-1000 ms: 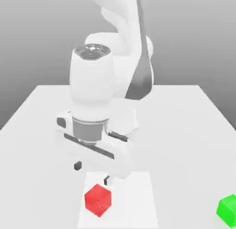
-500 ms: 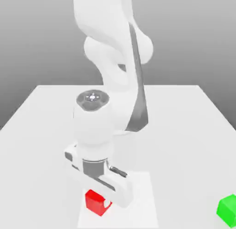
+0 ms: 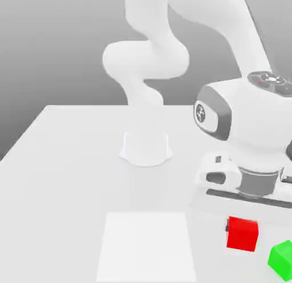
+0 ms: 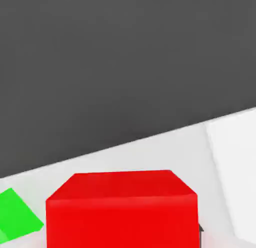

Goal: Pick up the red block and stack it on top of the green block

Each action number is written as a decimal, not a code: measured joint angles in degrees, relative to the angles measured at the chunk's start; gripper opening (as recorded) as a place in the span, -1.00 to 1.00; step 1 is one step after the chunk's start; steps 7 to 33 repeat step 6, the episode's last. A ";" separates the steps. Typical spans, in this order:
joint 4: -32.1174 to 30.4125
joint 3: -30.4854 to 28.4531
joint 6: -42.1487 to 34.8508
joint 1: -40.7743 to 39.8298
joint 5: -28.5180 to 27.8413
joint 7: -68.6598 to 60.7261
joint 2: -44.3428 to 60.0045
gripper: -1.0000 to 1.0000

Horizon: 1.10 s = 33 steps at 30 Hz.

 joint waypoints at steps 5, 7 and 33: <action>3.15 -1.85 3.55 5.17 -4.57 4.01 7.04 1.00; 3.15 -1.85 3.55 5.17 -4.57 4.01 7.04 1.00; 3.15 -1.85 3.55 5.17 -4.57 4.01 7.04 1.00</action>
